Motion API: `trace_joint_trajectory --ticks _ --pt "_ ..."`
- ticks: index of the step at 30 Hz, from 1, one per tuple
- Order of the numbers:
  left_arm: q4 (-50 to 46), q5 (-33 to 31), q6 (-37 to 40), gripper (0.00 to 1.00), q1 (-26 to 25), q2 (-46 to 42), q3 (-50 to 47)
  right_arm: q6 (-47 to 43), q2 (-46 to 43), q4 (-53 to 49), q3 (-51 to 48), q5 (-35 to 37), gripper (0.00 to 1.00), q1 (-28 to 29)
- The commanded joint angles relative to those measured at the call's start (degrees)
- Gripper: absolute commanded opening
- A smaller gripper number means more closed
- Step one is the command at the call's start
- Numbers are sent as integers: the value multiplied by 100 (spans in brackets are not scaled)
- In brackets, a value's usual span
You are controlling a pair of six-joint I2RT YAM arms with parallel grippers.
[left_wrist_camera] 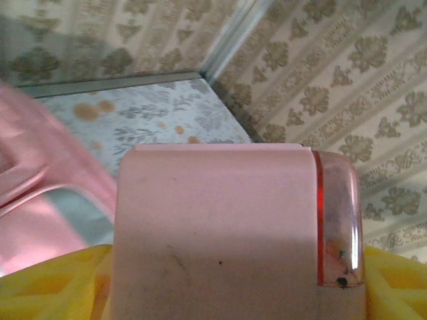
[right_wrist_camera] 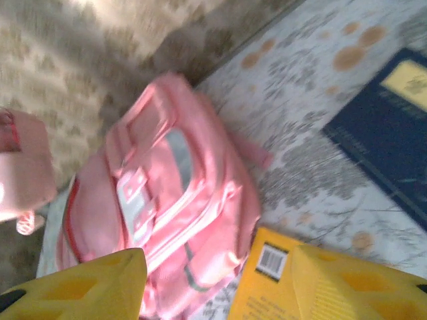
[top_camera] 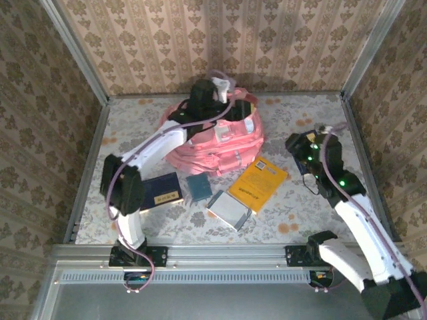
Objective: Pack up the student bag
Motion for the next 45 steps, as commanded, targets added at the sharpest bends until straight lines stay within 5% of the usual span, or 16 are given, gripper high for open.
trace_joint_trajectory --ticks 1,8,12,19,36,45 --pt "-336 -50 -534 41 603 -1072 -746 -630 937 179 681 -306 62 542" --pt "-1057 134 -1208 42 2540 -2676 -2176 -893 3092 324 2088 -1682 57 1341" --pt "-1352 203 -1141 42 3202 -3177 -2638 -1088 4269 54 3267 -2145 53 1743" --pt "-2338 -1843 -1128 43 3255 -3877 -2872 -1002 6452 -1127 5893 -3083 48 1892" --pt "-1846 -1952 -1135 45 3252 -4094 -3420 -907 10450 -3650 11796 -3042 46 1923" --pt "-1712 -1722 -1167 44 3242 -3856 -3450 -640 10990 -3195 12232 -3758 32 1967"
